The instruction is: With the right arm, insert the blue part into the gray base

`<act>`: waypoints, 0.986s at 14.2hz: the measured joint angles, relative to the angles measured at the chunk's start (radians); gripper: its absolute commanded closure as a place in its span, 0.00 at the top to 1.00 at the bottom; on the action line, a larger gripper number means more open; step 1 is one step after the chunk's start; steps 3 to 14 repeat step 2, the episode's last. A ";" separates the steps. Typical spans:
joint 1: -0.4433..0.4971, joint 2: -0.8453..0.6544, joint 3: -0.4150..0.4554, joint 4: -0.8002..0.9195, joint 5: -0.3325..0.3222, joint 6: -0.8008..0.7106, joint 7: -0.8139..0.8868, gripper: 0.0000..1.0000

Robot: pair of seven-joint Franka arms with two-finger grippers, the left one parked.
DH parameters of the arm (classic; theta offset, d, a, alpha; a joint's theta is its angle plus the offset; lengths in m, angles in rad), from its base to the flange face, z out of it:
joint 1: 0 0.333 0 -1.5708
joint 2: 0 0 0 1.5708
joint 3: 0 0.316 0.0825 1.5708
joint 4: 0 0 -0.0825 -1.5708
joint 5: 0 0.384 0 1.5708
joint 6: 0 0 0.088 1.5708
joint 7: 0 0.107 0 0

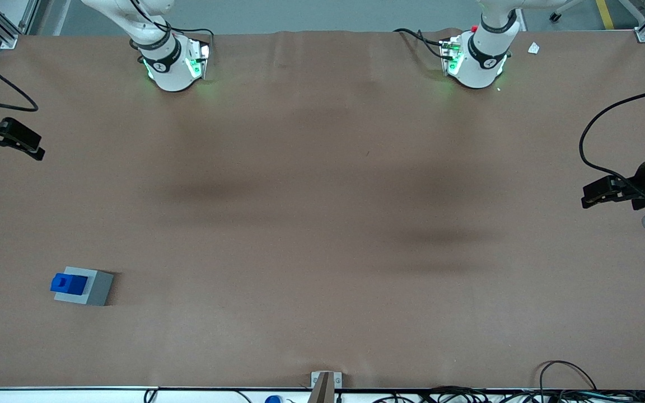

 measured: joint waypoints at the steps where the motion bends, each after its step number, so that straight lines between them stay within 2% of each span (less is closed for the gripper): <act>1: 0.000 -0.001 0.000 0.010 0.000 -0.004 -0.002 1.00; 14: 0.000 -0.002 0.000 0.016 0.000 -0.008 -0.016 1.00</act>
